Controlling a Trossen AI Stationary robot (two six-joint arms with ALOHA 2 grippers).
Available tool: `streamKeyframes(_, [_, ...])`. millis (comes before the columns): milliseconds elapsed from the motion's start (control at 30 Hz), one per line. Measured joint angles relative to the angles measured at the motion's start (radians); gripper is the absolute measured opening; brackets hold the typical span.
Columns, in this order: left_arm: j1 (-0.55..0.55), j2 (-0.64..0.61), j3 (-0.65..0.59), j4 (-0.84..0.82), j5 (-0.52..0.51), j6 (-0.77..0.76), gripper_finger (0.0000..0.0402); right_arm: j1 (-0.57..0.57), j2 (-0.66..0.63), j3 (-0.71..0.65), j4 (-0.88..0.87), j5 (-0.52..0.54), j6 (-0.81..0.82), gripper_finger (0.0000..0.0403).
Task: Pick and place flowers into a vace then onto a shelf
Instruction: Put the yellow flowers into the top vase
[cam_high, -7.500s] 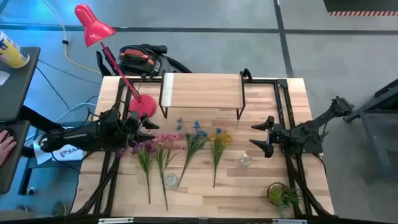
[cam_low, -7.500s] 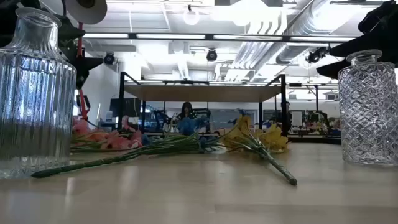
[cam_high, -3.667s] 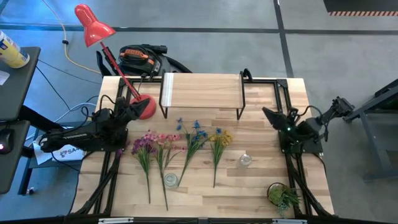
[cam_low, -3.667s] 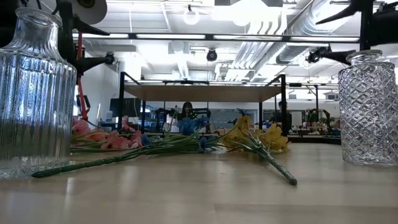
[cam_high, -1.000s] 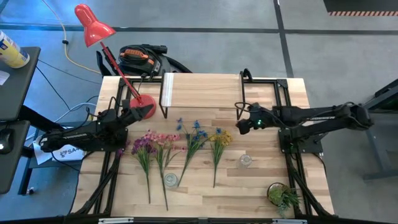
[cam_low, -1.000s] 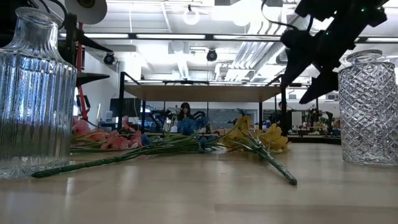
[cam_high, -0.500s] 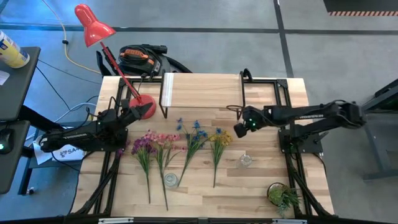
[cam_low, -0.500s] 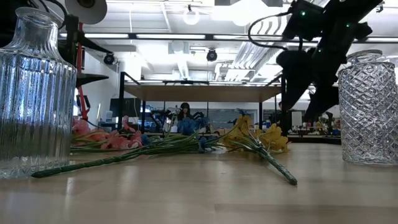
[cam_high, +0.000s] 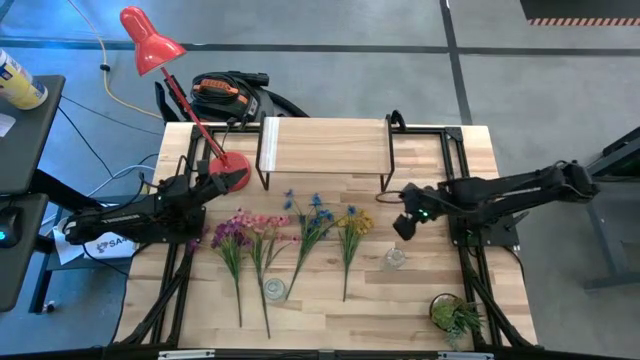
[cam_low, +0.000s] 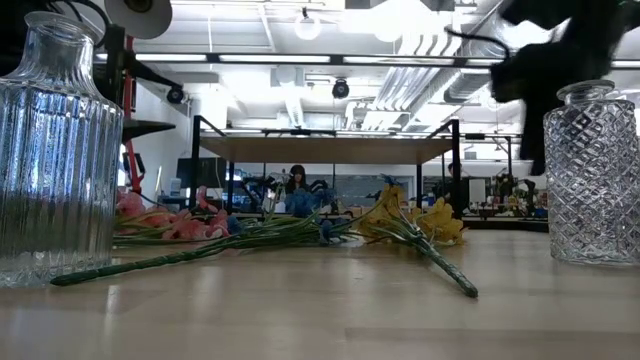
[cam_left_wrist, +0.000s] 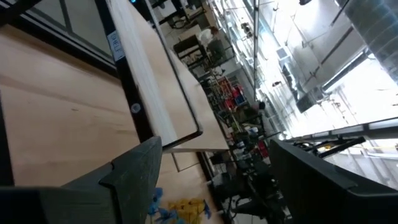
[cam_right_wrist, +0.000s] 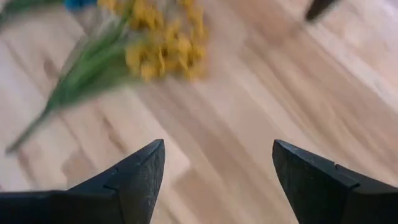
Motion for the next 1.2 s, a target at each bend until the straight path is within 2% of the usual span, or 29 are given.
streamKeyframes(233, [0.000, 0.000, 0.000, -0.040, 0.001, -0.004, 0.0331, 0.091, -0.176, 0.000, -0.266, -0.088, 0.123, 0.0289])
streamKeyframes(300, [0.000, 0.000, 0.000, -0.040, 0.001, -0.003, 0.0331, 0.136, -0.193, 0.000, -0.313, -0.123, 0.090, 0.0289])
streamKeyframes(367, [0.000, 0.000, 0.000, -0.040, 0.001, -0.002, 0.0331, 0.187, -0.194, 0.000, -0.306, -0.137, -0.008, 0.0289])
streamKeyframes(500, [0.000, 0.000, 0.000, -0.040, 0.004, -0.005, 0.0331, 0.272, -0.163, -0.010, -0.145, -0.136, -0.262, 0.0289])
streamKeyframes(600, [0.000, 0.000, 0.000, -0.040, 0.019, -0.024, 0.0331, 0.315, -0.117, -0.030, -0.021, -0.103, -0.354, 0.0289])
streamKeyframes(767, [0.000, 0.000, 0.000, -0.040, 0.027, -0.027, 0.0331, 0.357, -0.002, -0.070, 0.091, -0.095, -0.366, 0.0289])
streamKeyframes(967, [0.000, 0.000, 0.000, -0.040, 0.027, -0.062, 0.0331, 0.370, 0.130, -0.088, 0.224, -0.040, -0.297, 0.0289])
streamKeyframes(1200, [0.000, 0.000, 0.000, -0.040, 0.028, -0.110, 0.0331, 0.370, 0.271, -0.087, 0.413, 0.004, -0.391, 0.0289])
